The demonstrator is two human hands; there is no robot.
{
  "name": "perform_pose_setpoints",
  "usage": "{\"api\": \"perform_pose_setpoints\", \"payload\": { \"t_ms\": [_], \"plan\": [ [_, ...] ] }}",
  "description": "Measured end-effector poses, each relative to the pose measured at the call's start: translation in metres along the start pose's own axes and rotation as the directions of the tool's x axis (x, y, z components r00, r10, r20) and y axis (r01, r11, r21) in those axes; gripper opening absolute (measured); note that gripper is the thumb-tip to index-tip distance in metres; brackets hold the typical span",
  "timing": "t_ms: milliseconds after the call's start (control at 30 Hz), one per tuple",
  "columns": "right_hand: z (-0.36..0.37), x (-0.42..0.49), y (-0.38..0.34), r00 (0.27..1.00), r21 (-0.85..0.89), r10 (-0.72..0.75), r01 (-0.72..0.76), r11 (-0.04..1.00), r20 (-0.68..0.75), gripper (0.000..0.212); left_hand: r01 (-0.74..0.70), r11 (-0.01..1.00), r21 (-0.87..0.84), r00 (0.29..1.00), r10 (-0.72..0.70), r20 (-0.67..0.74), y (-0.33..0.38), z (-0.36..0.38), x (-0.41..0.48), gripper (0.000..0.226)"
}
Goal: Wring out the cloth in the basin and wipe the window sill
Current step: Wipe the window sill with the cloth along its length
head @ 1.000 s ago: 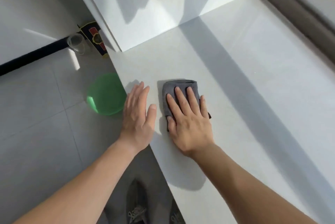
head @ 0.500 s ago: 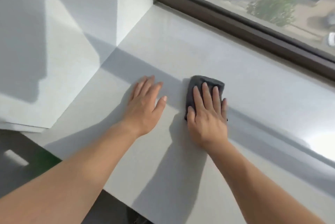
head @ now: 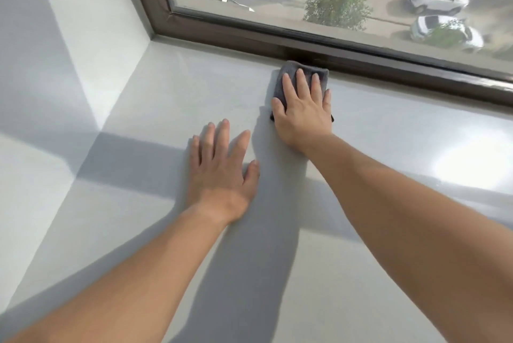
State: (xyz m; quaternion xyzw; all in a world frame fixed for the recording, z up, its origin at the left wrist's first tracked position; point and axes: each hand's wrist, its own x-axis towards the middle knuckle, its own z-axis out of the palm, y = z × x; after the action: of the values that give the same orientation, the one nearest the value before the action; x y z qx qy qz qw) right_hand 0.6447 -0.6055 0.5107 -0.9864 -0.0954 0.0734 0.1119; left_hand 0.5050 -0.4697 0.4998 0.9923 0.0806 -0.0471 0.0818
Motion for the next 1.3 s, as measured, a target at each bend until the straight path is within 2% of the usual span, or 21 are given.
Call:
{"api": "perform_pose_setpoints", "payload": {
  "t_ms": [67,133,233,300,333,400,500,567,700,800,833,933,1000,1067,1200,1267,1300],
  "plan": [
    [-0.002,0.01,0.006,0.997,-0.009,-0.08,0.08,0.997,0.0,0.061,0.001,1.0,0.015,1.0,-0.001,-0.015,0.001,0.002,0.004,0.062],
    [-0.01,0.002,0.036,0.997,-0.023,-0.072,0.072,0.997,-0.012,0.059,-0.011,1.0,0.024,1.0,0.011,-0.019,0.003,0.0,0.003,0.064],
    [-0.025,-0.008,0.089,0.986,0.01,0.158,-0.158,0.987,-0.048,0.06,-0.01,0.999,0.044,1.0,0.011,-0.023,0.005,-0.002,0.003,0.064],
    [-0.025,-0.005,0.093,0.95,0.047,0.304,-0.301,0.952,-0.07,0.062,-0.008,0.999,0.049,1.0,0.009,-0.021,0.007,-0.002,0.004,0.064],
    [-0.022,0.0,0.081,0.94,0.069,0.33,-0.325,0.943,-0.084,0.062,-0.006,0.999,0.051,1.0,0.007,-0.02,0.006,-0.001,0.004,0.064],
    [-0.012,0.01,0.045,0.963,0.083,0.25,-0.242,0.967,-0.1,0.062,-0.01,0.999,0.051,1.0,0.011,-0.02,0.006,-0.001,0.005,0.064],
    [-0.003,0.012,0.02,0.997,0.012,-0.05,0.051,0.999,-0.052,0.059,-0.008,0.999,0.052,1.0,0.009,-0.028,0.005,0.001,0.007,0.064],
    [-0.011,0.006,0.046,0.997,-0.003,-0.072,0.072,0.997,-0.03,0.058,-0.019,0.999,0.048,1.0,0.02,-0.022,0.005,0.001,0.006,0.064],
    [-0.032,-0.006,0.12,0.972,0.041,0.229,-0.227,0.973,-0.049,0.061,-0.011,0.999,0.04,1.0,0.011,-0.016,0.005,0.0,0.005,0.065],
    [-0.027,0.001,0.096,0.941,0.095,0.331,-0.325,0.941,-0.065,0.063,-0.004,0.999,0.034,1.0,0.005,-0.023,0.006,0.001,0.005,0.064],
    [-0.022,0.003,0.075,0.953,0.106,0.294,-0.286,0.952,-0.071,0.062,-0.005,0.999,0.032,1.0,0.006,-0.025,0.006,0.001,0.005,0.065],
    [-0.004,-0.005,0.024,0.999,0.018,-0.023,0.024,1.0,-0.048,0.058,-0.005,1.0,0.021,0.999,0.006,-0.044,0.005,0.002,0.005,0.064],
    [-0.008,-0.013,0.03,0.995,-0.027,-0.096,0.097,0.995,0.011,0.058,-0.021,1.0,-0.002,0.999,0.021,-0.048,0.003,0.001,0.003,0.064],
    [-0.015,-0.025,0.064,1.0,-0.032,-0.016,0.016,0.999,0.002,0.058,-0.018,1.0,-0.01,0.999,0.018,-0.049,0.003,0.0,0.002,0.064],
    [-0.025,-0.053,0.108,0.945,0.048,0.328,-0.327,0.944,-0.009,0.06,-0.015,1.0,-0.01,0.999,0.015,-0.036,0.007,-0.001,0.0,0.065],
    [-0.017,-0.052,0.078,0.938,0.077,0.347,-0.345,0.935,-0.021,0.061,-0.01,1.0,-0.014,0.999,0.009,-0.046,0.007,-0.002,0.0,0.067],
    [-0.011,-0.05,0.055,0.963,0.079,0.269,-0.267,0.961,-0.026,0.061,-0.007,1.0,-0.017,0.999,0.006,-0.049,0.007,-0.001,0.0,0.068]
  ]
}}
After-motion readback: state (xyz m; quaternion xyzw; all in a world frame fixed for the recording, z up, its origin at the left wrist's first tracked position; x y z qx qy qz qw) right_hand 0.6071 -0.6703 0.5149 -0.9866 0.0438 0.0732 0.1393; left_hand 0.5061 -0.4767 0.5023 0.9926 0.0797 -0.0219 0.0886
